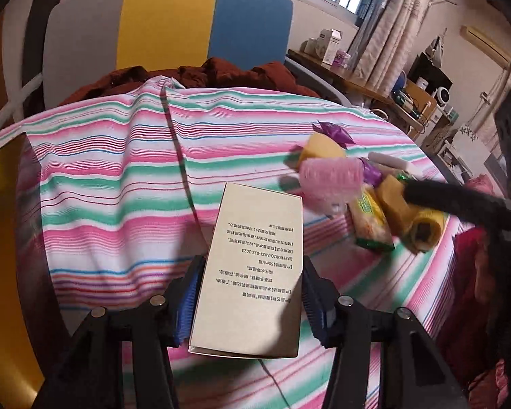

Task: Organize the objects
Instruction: 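Grasp the pink hair roller with right gripper while left holds the paper box, then carry the paper box and hair roller with both grippers into the gold tray, then open both grippers to release the paper box and roller in the tray, then move both grippers back to the remaining pile, then grasp the WEIDAN snack bag with the left gripper, then grasp the white foam block with right gripper while left holds the snack bag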

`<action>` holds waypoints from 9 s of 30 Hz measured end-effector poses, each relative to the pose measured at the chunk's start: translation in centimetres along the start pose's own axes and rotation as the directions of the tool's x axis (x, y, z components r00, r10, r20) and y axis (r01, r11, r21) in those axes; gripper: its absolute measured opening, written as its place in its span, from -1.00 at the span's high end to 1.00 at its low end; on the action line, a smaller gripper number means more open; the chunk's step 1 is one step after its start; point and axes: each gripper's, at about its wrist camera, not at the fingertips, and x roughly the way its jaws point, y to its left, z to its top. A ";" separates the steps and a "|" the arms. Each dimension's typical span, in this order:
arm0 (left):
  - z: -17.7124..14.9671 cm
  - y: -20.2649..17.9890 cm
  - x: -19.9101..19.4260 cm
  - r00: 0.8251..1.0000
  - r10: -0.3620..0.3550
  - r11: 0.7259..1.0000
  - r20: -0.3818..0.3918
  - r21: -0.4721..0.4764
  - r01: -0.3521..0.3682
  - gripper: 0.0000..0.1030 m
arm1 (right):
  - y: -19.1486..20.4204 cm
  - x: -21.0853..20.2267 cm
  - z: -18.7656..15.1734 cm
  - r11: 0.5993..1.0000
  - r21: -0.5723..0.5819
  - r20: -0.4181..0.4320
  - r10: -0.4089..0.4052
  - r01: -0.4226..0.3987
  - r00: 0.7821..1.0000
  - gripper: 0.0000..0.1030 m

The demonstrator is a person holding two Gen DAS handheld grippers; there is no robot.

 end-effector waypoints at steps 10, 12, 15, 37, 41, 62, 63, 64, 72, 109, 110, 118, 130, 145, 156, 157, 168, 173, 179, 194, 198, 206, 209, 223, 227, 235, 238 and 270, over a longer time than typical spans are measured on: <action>-1.3 -0.5 -0.7 1.000 -0.001 1.000 0.008 0.021 0.001 -0.04 | 2.2 3.5 2.6 0.991 -0.086 -0.007 -0.108 0.107 0.994 -0.66; -1.5 -0.5 -0.9 1.000 -0.001 1.000 0.013 0.024 0.000 -0.04 | 2.3 4.9 2.9 0.988 -0.097 -0.028 -0.126 0.122 0.992 -0.57; -1.6 -0.7 -1.0 1.000 0.000 1.000 0.016 0.030 -0.001 -0.04 | 2.4 6.9 3.0 0.978 -0.131 -0.068 -0.174 0.164 0.982 0.10; -1.5 2.0 -13.2 0.967 0.056 0.994 0.250 -0.102 -0.031 -0.03 | 7.2 1.3 1.4 0.990 -0.139 0.030 -0.006 0.010 1.000 0.14; -1.5 4.4 -16.3 0.947 0.147 0.980 0.286 -0.168 -0.102 -0.03 | 10.0 0.3 1.7 0.984 -0.171 0.051 0.061 -0.051 0.997 0.14; -7.3 13.5 -21.6 0.874 0.424 0.862 0.238 -0.400 -0.310 -0.04 | 23.5 0.0 -0.5 0.893 -0.367 -0.030 0.269 -0.261 0.963 0.14; -7.3 13.9 -21.7 0.873 0.427 0.859 0.234 -0.406 -0.312 -0.03 | 23.8 0.0 -0.5 0.890 -0.372 -0.034 0.272 -0.265 0.962 0.14; -7.6 14.3 -21.8 0.872 0.433 0.854 0.231 -0.415 -0.314 -0.03 | 24.4 0.1 -0.6 0.883 -0.383 -0.040 0.277 -0.271 0.960 0.14; -9.6 17.7 -22.7 0.861 0.467 0.804 0.199 -0.501 -0.320 -0.04 | 27.3 1.0 -1.5 0.854 -0.426 -0.086 0.290 -0.299 0.953 0.14; -11.6 21.6 -22.5 0.843 0.525 0.714 0.115 -0.599 -0.363 -0.04 | 32.2 4.0 -3.4 0.816 -0.459 -0.167 0.309 -0.351 0.936 -0.02; -11.5 21.4 -22.5 0.842 0.527 0.714 0.113 -0.596 -0.367 -0.04 | 32.2 4.0 -3.4 0.816 -0.458 -0.168 0.310 -0.352 0.936 -0.09; -10.9 20.0 -22.6 0.836 0.537 0.719 0.113 -0.579 -0.384 -0.04 | 31.7 2.9 -3.8 0.824 -0.455 -0.122 0.316 -0.336 0.941 -0.53; -10.4 17.4 -22.3 0.828 0.545 0.749 0.135 -0.521 -0.408 -0.04 | 30.3 1.6 -4.2 0.854 -0.443 -0.043 0.282 -0.271 0.958 -0.73; -8.6 13.1 -20.1 0.856 0.495 0.826 0.151 -0.388 -0.409 -0.04 | 26.0 -0.1 -4.2 0.901 -0.399 0.053 0.205 -0.168 0.977 -0.73; -6.2 8.6 -16.3 0.920 0.360 0.919 0.157 -0.231 -0.320 -0.04 | 17.7 0.3 -3.6 0.972 -0.232 0.071 0.064 -0.045 0.995 -0.74; -5.8 8.1 -15.9 0.925 0.347 0.926 0.155 -0.211 -0.312 -0.04 | 16.7 0.2 -3.5 0.976 -0.214 0.075 0.050 -0.033 0.996 -0.74; -3.1 2.0 -10.2 0.984 0.155 0.987 0.093 0.031 -0.158 -0.04 | 6.3 -3.0 -3.6 0.993 -0.044 0.087 -0.103 0.107 0.991 -0.80; -1.5 -1.7 -6.0 0.998 0.053 0.990 0.016 0.133 -0.055 -0.04 | 0.1 -6.4 -3.3 0.979 0.083 0.104 -0.192 0.184 0.976 -0.83; 0.1 -6.6 -1.5 0.996 -0.069 0.969 -0.061 0.235 0.082 -0.04 | -5.8 -9.5 -2.4 0.930 0.227 0.137 -0.325 0.290 0.936 -0.92; 3.9 -13.7 9.1 0.969 -0.123 0.935 -0.215 0.301 0.185 -0.05 | -12.3 -8.4 -3.4 0.891 0.439 0.133 -0.187 0.112 0.973 -0.92; 4.7 -14.5 11.0 0.968 -0.111 0.935 -0.226 0.305 0.178 -0.06 | -12.4 -8.3 -3.4 0.891 0.444 0.135 -0.165 0.089 0.977 -0.92; 4.7 -13.4 10.9 0.977 -0.132 0.933 -0.165 0.313 0.179 0.09 | -12.4 -8.0 -3.4 0.894 0.442 0.124 -0.145 0.076 0.982 -0.92; 3.8 -12.6 9.9 0.980 -0.135 0.932 -0.143 0.318 0.175 0.10 | -12.5 -7.9 -3.3 0.893 0.443 0.120 -0.146 0.079 0.982 -0.92; -2.1 -6.5 3.4 0.996 -0.089 0.979 -0.029 0.181 0.092 0.11 | -12.4 -7.7 -3.3 0.893 0.442 0.105 -0.150 0.089 0.983 -0.92; -2.5 -5.5 3.0 0.995 -0.102 0.983 -0.016 0.153 0.103 0.11 | -12.5 -7.7 -3.4 0.890 0.449 0.107 -0.143 0.081 0.984 -0.92; -3.4 -6.0 3.0 0.996 -0.087 0.977 0.029 0.196 0.079 0.10 | -12.6 -7.6 -3.4 0.882 0.464 0.102 -0.141 0.078 0.985 -0.92; -3.5 -6.0 3.0 0.995 -0.092 0.978 0.033 0.193 0.084 0.10 | -12.7 -7.5 -3.4 0.880 0.468 0.094 -0.145 0.085 0.985 -0.92; -3.5 -5.3 3.3 0.990 -0.134 0.978 0.039 0.163 0.126 0.10 | -17.5 6.1 8.3 0.894 0.301 -0.386 -0.204 0.332 0.900 -0.66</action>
